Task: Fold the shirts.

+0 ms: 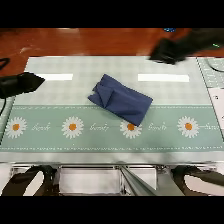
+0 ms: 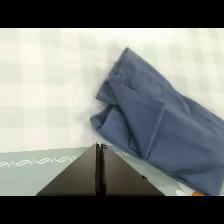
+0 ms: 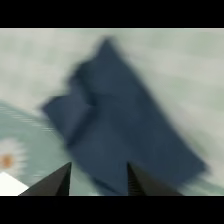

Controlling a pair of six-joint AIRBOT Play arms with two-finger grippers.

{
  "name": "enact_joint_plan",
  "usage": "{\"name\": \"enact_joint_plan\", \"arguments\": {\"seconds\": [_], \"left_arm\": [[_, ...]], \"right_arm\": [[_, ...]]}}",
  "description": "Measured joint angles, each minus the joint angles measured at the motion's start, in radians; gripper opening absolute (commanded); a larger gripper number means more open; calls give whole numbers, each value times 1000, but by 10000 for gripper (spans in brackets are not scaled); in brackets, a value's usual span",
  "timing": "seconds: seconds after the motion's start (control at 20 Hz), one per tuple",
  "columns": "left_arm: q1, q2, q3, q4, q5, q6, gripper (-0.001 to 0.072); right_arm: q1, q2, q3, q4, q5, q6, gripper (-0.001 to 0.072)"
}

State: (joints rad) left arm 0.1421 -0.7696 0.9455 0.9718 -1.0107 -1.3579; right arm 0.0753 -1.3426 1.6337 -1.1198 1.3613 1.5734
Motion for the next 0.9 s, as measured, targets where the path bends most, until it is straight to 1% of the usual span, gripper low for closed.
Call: {"name": "enact_joint_plan", "arguments": {"seconds": [0.1,0.2,0.3,0.4,0.5,0.65,0.8,0.9], "left_arm": [[10,17,-8,-1,-18,1,14],[2,28,-37,-1,-35,3,14],[-15,32,-72,-5,-38,3,14],[-35,33,-112,-13,-39,3,14],[-51,34,-146,-23,-39,3,14],[-63,34,-183,-29,-37,0,14],[-67,34,-203,-32,-36,0,14],[-69,34,-209,-34,-32,0,14]], "right_arm": [[-32,166,-204,-175,-81,91,404],[-52,312,-455,-277,-193,197,404],[-63,391,-680,-283,-312,274,404],[-68,409,-855,-188,-432,294,404],[-69,373,-960,-51,-529,249,405],[-71,259,-1033,213,-608,87,406],[-70,137,-1053,471,-627,-104,406],[-58,55,-1037,587,-629,-194,405]]}}
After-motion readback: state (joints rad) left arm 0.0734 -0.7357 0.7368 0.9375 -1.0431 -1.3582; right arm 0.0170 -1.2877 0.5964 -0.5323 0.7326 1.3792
